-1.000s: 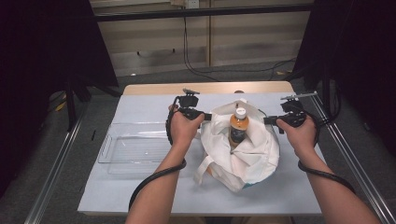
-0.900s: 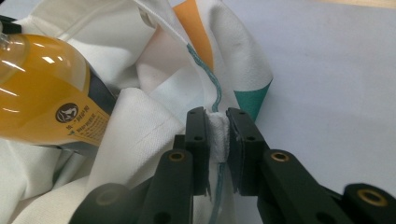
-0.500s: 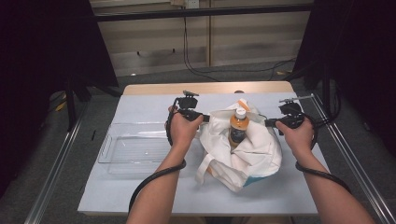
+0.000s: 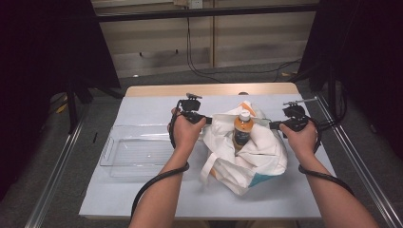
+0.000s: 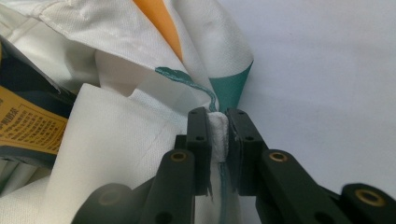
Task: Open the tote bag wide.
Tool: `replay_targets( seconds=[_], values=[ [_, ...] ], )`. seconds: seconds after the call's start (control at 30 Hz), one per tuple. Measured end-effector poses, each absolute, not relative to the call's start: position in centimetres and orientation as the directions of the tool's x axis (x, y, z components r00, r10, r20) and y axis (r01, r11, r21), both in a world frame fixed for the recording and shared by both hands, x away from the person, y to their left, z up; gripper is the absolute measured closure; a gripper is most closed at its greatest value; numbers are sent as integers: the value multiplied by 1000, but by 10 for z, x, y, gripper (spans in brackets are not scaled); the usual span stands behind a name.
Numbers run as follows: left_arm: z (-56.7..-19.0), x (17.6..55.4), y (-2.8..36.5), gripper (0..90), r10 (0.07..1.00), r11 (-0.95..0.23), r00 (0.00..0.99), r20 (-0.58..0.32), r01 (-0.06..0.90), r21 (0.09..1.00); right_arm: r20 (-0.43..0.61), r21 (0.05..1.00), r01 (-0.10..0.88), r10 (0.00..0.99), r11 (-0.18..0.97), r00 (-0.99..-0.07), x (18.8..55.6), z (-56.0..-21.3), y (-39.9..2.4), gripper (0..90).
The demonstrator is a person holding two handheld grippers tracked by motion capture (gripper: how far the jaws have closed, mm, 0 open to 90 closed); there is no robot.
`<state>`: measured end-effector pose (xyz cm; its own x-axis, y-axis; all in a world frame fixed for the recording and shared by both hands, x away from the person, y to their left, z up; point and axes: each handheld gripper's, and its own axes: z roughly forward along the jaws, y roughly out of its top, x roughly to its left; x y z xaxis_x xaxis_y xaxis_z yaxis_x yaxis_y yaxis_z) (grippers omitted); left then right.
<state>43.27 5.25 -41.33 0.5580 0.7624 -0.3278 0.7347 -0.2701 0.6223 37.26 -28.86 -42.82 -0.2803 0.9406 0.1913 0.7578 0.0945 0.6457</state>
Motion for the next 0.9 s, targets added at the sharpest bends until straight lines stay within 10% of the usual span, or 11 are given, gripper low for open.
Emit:
replay_targets(
  seconds=[0.9],
  values=[
    [-426,434,53,824,777,-265,537,-329,753,603,182,634,767,947,92,-264,375,-437,-286,808]
  ],
)
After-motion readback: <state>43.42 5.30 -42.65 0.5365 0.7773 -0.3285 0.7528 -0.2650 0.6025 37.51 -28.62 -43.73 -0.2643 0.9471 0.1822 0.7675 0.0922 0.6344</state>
